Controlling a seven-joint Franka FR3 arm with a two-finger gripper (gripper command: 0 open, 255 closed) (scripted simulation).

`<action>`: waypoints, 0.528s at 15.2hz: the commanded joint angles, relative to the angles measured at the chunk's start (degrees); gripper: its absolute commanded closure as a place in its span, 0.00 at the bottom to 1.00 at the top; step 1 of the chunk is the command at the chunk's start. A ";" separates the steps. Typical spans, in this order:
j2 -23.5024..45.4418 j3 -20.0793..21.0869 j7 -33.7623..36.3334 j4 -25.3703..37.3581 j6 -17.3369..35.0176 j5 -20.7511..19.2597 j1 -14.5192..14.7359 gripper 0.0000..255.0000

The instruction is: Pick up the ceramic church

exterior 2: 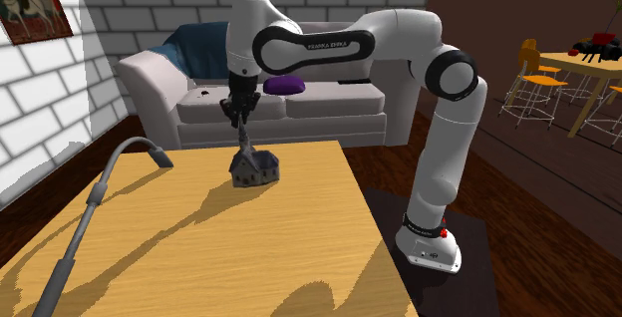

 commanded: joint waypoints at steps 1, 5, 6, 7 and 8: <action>0.25 0.05 -0.04 1.54 -1.28 -0.07 0.04 1.00; 1.16 0.20 -0.12 5.72 -4.62 -0.36 0.17 1.00; 1.44 0.24 -0.14 6.83 -5.47 -0.46 0.21 1.00; 1.73 0.29 -0.14 7.96 -6.33 -0.56 0.26 1.00; 2.05 0.34 -0.15 9.12 -7.21 -0.68 0.31 1.00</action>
